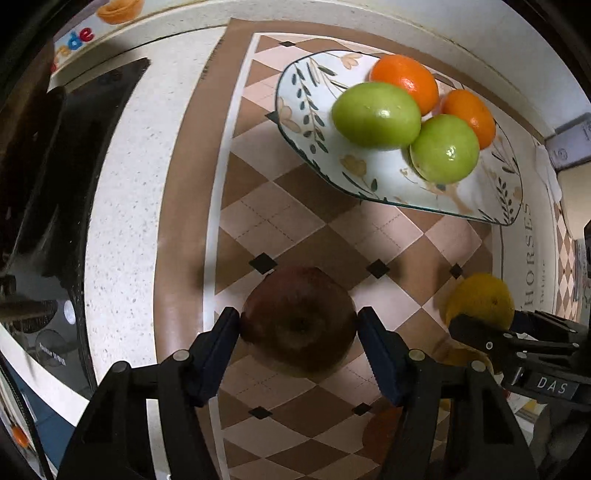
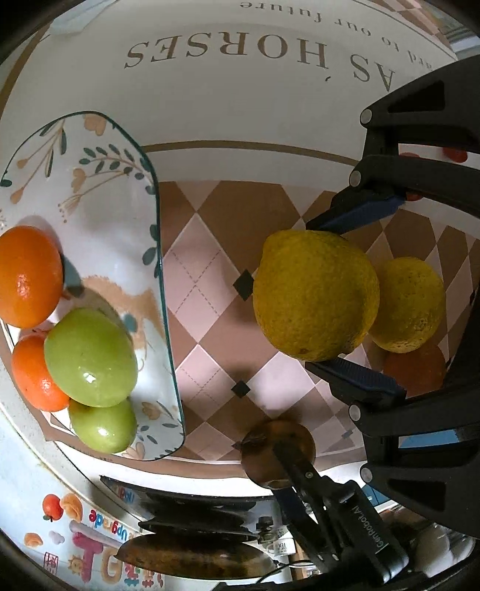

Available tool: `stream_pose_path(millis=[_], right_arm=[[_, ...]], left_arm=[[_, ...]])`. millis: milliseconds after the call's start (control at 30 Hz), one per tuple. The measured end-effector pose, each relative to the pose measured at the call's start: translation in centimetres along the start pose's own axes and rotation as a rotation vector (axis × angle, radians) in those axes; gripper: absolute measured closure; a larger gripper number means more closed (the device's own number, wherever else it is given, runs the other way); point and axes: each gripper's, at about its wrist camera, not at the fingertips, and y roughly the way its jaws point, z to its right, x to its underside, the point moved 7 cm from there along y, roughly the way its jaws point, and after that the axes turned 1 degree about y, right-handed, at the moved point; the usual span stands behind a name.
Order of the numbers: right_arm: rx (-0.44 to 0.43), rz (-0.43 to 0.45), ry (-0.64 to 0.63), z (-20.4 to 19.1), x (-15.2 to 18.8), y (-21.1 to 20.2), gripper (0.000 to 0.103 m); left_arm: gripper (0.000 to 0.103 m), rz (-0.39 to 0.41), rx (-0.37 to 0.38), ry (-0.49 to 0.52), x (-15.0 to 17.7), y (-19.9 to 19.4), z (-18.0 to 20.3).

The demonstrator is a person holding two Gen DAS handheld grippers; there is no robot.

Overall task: Organize fruits
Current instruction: 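Grasp the dark red apple with the left tool while the right tool grasps a yellow grapefruit, then place the dark red apple and yellow grapefruit on the plate and open both tools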

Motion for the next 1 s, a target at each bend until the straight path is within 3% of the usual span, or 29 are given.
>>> stream_pose_path(millis=[200,333,433,600,733,900,1000], right_arm=[[0.02,-0.005,-0.03,-0.3,0.1,0.3,0.035],[0.046,0.021,-0.057,-0.3,0.8,0.0,0.036],[0.013,0.057,-0.039,-0.4,0.6,-1.5,0.036],[-0.026,0.163,-0.019,-0.1,-1.8,-5.9,0.036],[-0.007,0.217,0.001,1.2,-5.5,-8.0,0.036],[0.059,0.204,0.023,3.5,-9.7,-7.5,0.036],[0.075,0.176,0.024,3.8,-10.9,-6.6,0.036]], left_arm=[[0.039,0.01,0.002,-0.009,0.5,-0.1,0.1],[0.039,0.023,0.022,-0.01,-1.2,-1.5,0.2],[0.039,0.044,0.061,-0.013,-2.3,-3.5,0.8],[0.039,0.124,0.109,0.006,-6.8,-8.0,1.8],[0.039,0.174,0.066,0.042,-12.6,-9.2,1.6],[0.039,0.113,0.008,0.072,-17.7,-5.7,1.5],[0.039,0.055,-0.007,0.072,-18.8,-3.4,1.4]])
